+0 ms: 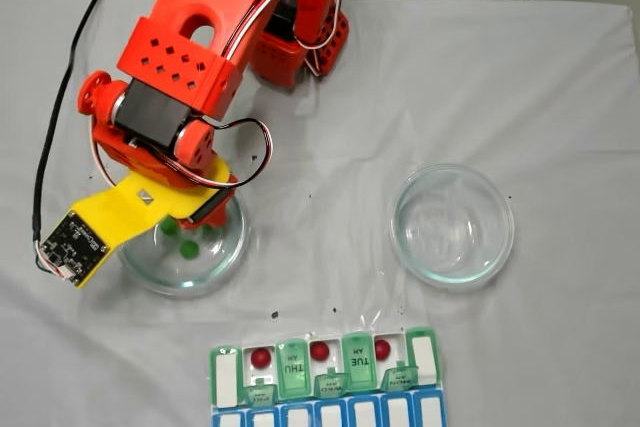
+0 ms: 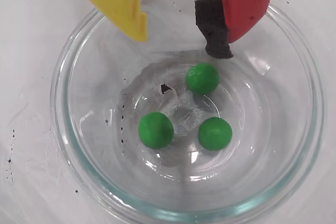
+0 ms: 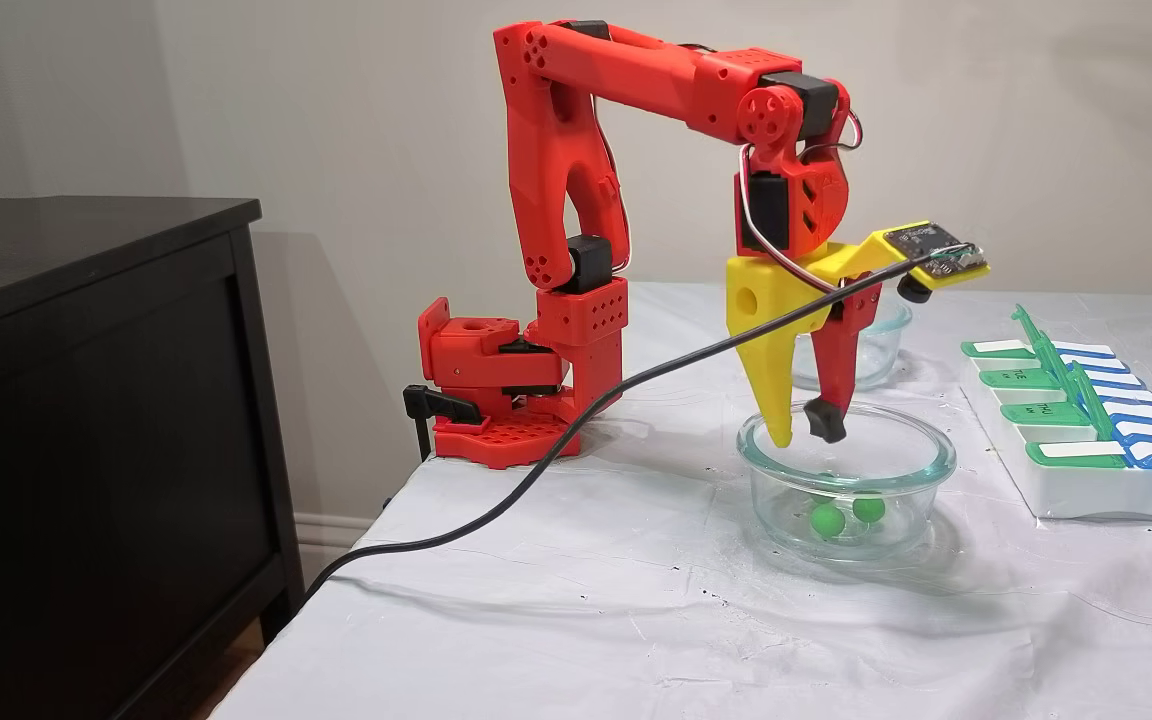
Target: Sort medicines into box.
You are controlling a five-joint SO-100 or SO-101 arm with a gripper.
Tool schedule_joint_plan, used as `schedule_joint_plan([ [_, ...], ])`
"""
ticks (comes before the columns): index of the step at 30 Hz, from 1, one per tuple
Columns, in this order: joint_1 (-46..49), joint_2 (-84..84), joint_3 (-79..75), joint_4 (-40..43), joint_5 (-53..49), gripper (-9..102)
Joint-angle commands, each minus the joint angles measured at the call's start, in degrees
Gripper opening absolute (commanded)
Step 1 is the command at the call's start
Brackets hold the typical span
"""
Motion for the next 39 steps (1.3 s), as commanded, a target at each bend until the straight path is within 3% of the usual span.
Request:
schedule_joint_plan([
  [1, -0.5, 1.4, -0.7, -1.5, 1.2, 19],
  [16, -4.0, -1.6, 1.9, -6.2, 6.6, 16],
  [39, -3.7, -5.4, 2.1, -11.2, 6.9, 17],
])
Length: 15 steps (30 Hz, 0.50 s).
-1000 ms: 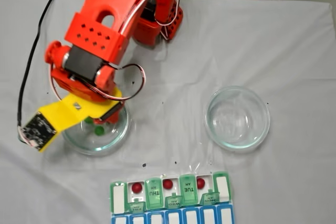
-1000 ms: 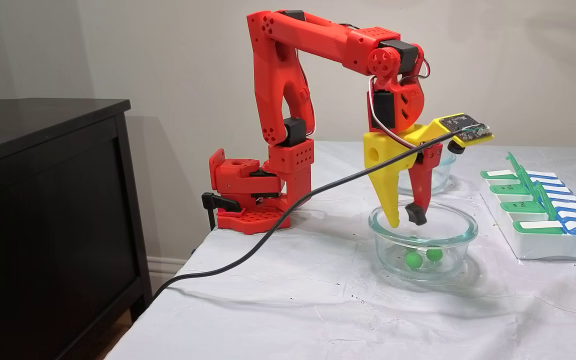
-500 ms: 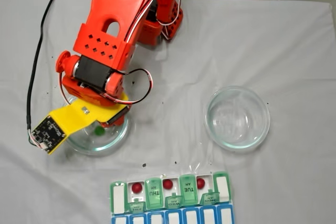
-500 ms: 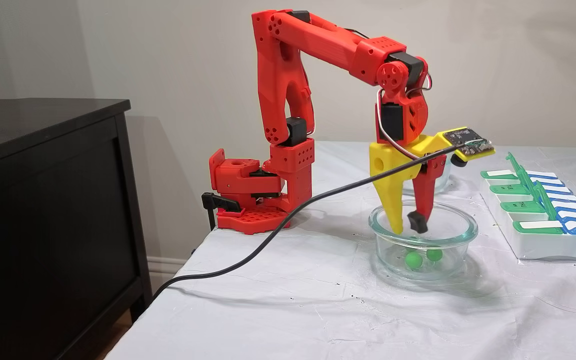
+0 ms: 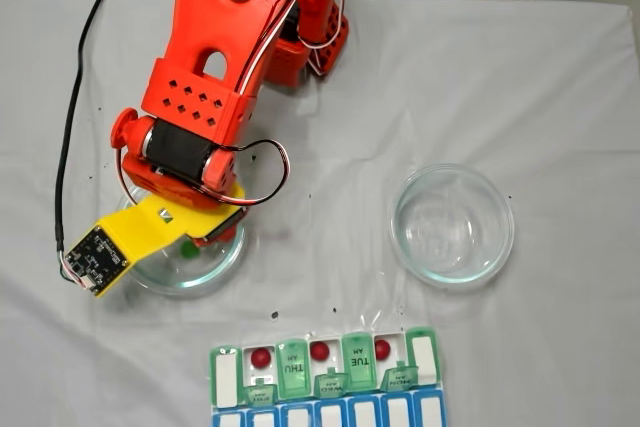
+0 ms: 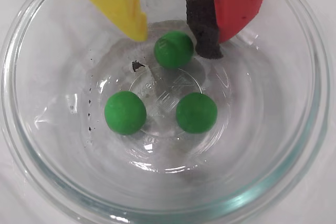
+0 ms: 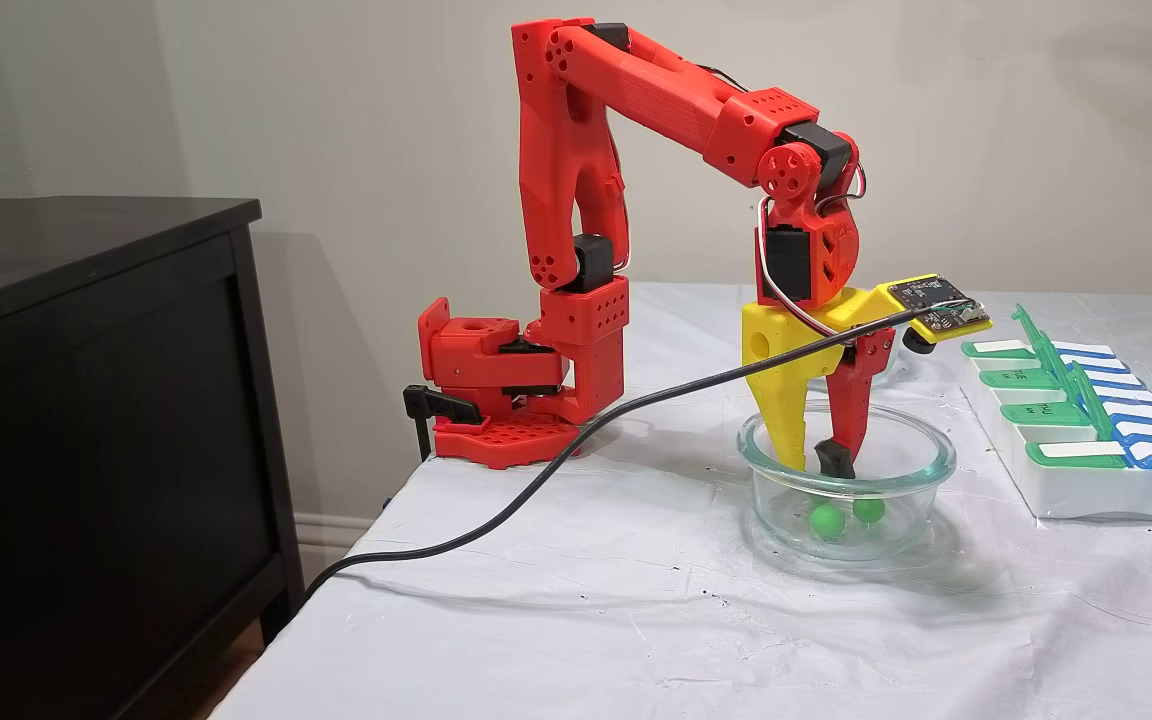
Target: Sort medicines into box.
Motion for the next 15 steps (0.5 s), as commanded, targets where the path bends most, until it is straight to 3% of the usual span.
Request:
schedule_joint_plan([
  [1, 0.4, -0.1, -3.0, -0.5, -0.7, 17],
  [15, 2.3, -2.3, -3.9, -1.1, -2.5, 16],
])
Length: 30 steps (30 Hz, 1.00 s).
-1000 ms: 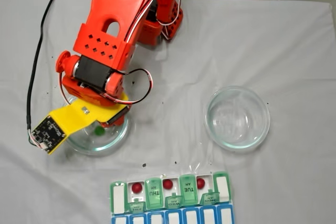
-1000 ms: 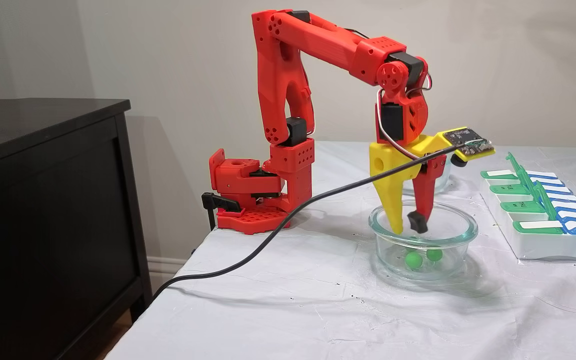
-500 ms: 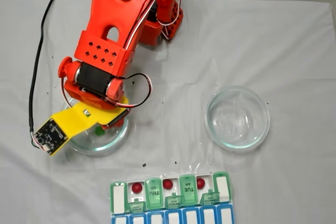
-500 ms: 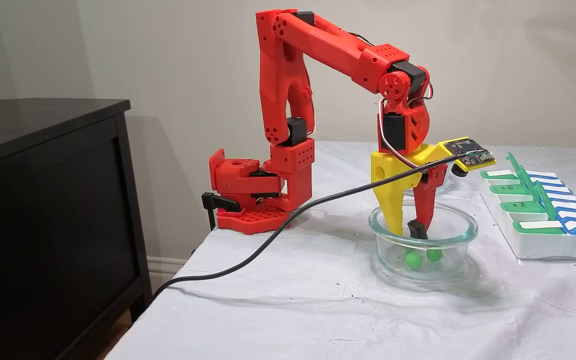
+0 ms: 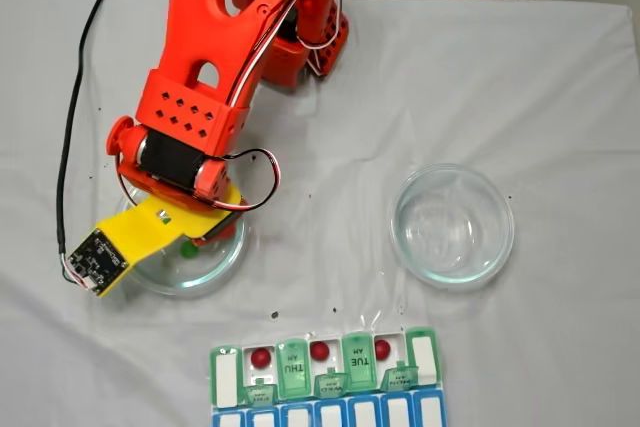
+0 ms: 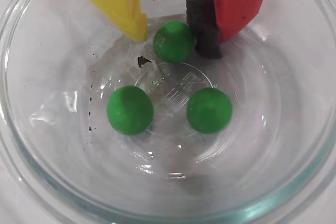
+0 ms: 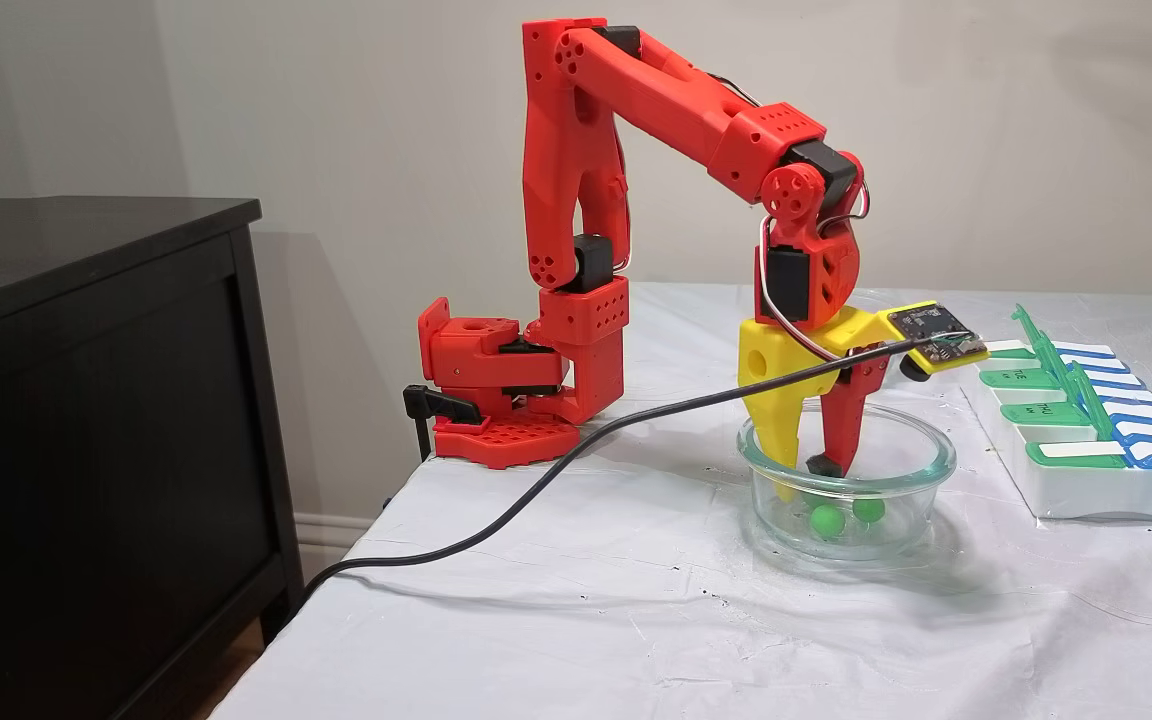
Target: Sort medicines into box.
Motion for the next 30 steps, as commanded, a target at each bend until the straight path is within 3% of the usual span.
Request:
schedule_joint_plan([
  [1, 0.9, 0.4, -4.2, -0.7, -0.6, 16],
  [25, 2.0, -0.6, -5.1, -2.3, -2.2, 16],
  [30, 1.8, -0.7, -4.6, -2.5, -1.9, 9],
])
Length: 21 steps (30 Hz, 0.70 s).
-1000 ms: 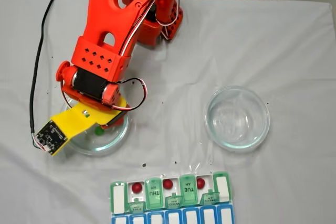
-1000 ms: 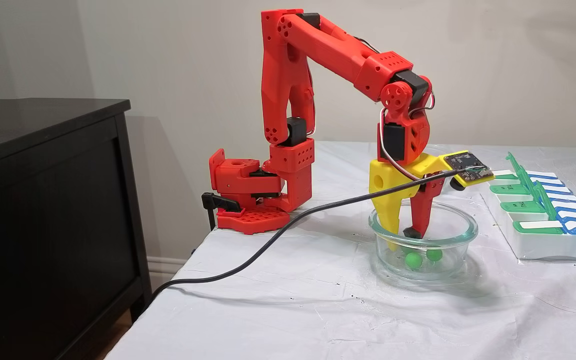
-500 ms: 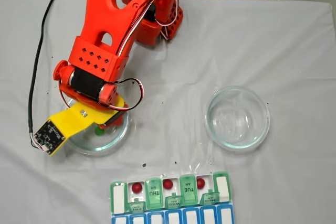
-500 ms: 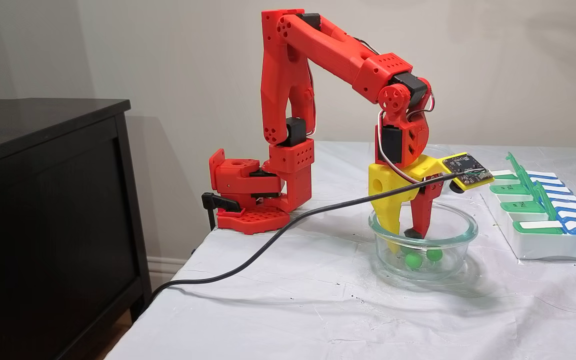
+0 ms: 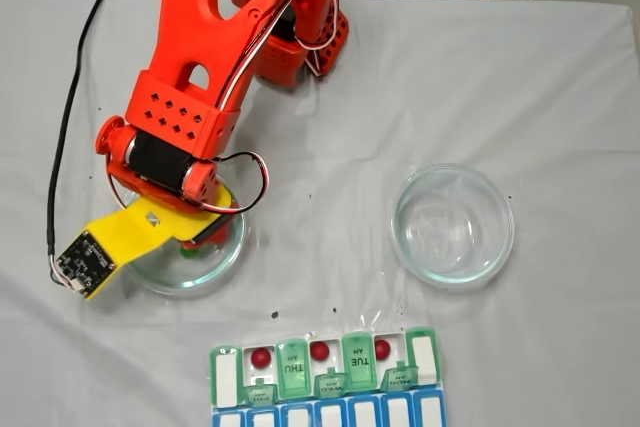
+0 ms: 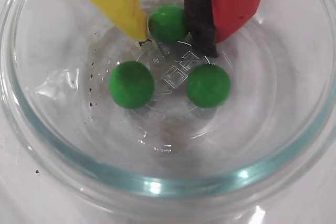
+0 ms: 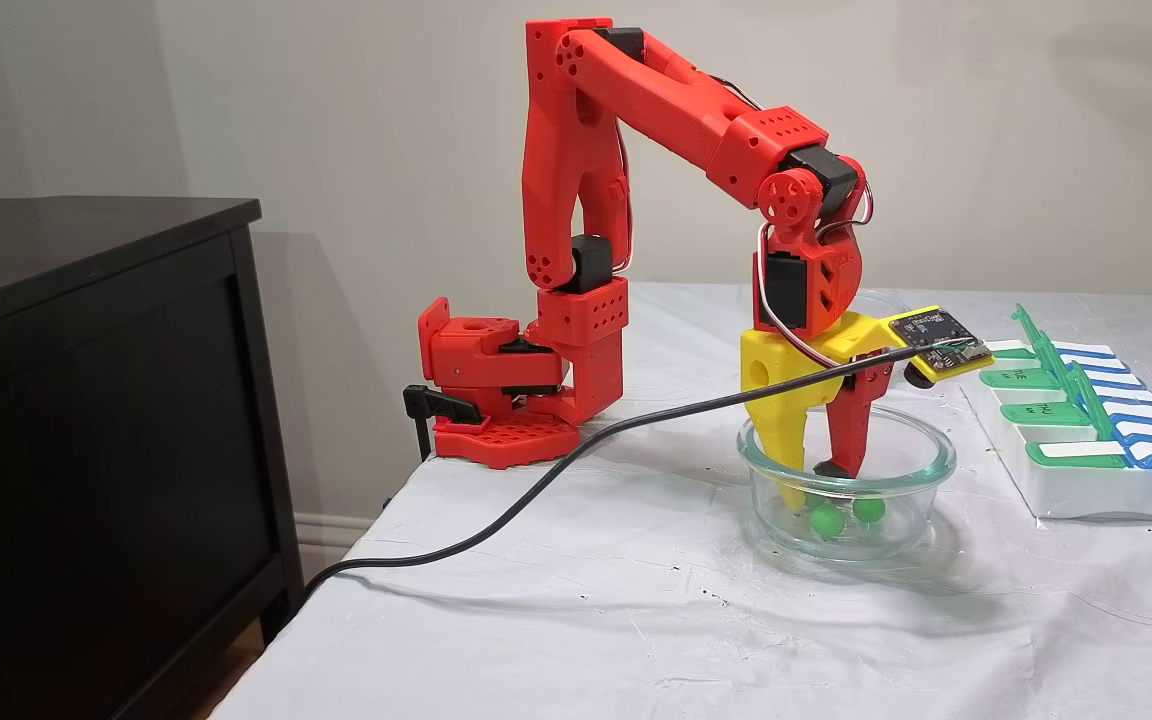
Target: Sort medicines into box.
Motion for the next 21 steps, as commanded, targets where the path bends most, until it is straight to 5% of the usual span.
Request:
schedule_joint_plan([
  [1, -0.1, 1.1, -3.0, -0.4, -0.3, 7],
  [3, -0.4, 1.5, -2.5, -0.4, -0.3, 0],
  [14, -0.6, 2.5, -1.8, 0.2, 1.3, 0],
  [21, -1.8, 10.4, -5.3, 7.5, 3.3, 0],
])
